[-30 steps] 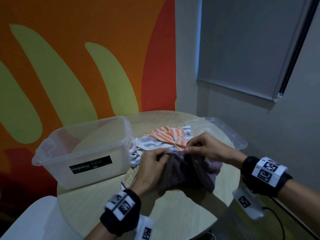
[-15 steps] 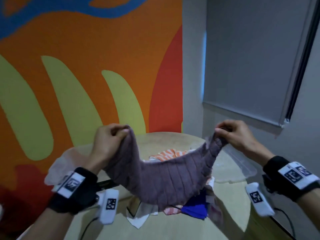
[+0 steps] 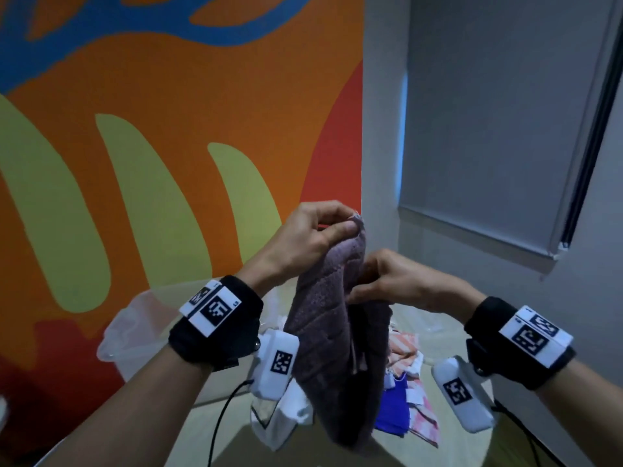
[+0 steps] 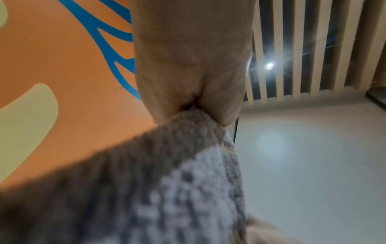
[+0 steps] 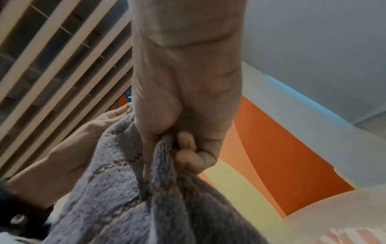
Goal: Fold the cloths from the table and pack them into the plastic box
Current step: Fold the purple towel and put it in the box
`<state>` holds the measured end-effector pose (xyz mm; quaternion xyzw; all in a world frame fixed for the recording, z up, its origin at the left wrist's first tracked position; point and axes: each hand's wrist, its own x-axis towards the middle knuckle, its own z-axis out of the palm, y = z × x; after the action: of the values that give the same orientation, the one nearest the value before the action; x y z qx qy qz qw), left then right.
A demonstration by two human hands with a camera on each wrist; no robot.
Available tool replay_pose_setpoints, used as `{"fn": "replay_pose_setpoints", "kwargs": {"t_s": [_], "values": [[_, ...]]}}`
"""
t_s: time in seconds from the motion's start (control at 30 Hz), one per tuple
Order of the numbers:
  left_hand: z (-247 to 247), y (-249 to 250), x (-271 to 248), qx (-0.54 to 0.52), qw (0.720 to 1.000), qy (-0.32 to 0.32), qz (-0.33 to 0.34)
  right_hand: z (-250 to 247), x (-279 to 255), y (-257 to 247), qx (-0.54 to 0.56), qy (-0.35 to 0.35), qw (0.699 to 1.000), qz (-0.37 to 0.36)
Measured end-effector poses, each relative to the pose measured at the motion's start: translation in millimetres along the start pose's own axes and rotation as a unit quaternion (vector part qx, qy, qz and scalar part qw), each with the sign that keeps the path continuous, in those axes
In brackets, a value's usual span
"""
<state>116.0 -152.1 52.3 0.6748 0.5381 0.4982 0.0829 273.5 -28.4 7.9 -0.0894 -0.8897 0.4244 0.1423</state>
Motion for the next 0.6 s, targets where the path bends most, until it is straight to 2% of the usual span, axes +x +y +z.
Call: {"fn": "replay_pose_setpoints", "kwargs": {"t_s": [0.13, 0.2, 0.27, 0.3, 0.33, 0.37, 0.4, 0.47, 0.53, 0.6], "values": [[-11, 5, 0, 0.061, 0.998, -0.012, -0.013, -6, -2, 8, -0.003, -0.005, 1.0, 0.0], [-17, 6, -3, 0.098, 0.991, -0.075, -0.057, -12, -3, 10, -0.029, 0.009, 1.0, 0.001], [-24, 2, -9, 0.185, 0.954, -0.194, -0.137, -19, -4, 12, 0.001, 0.039, 0.999, -0.008], [-27, -3, -12, 0.238, 0.928, -0.232, -0.17, -21, -4, 12, 0.037, 0.053, 0.998, -0.01], [-30, -9, -14, 0.271, 0.912, -0.24, -0.194, -23, -3, 14, 0.076, 0.076, 0.994, -0.008], [-33, -14, -16, 0.274, 0.912, -0.224, -0.208, -23, -2, 15, 0.121, 0.106, 0.987, -0.005], [-36, -19, -17, 0.236, 0.927, -0.194, -0.218, -23, 0, 18, 0.175, 0.142, 0.974, 0.001], [-39, -22, -20, 0.073, 0.965, -0.12, -0.221, -19, 0, 26, 0.279, 0.167, 0.946, 0.006], [-41, -25, -20, -0.068, 0.974, -0.067, -0.207, -8, -2, 37, 0.31, 0.121, 0.943, 0.01], [-35, -30, -17, -0.11, 0.975, -0.048, -0.185, 6, -6, 42, 0.258, 0.076, 0.963, 0.024]]}}
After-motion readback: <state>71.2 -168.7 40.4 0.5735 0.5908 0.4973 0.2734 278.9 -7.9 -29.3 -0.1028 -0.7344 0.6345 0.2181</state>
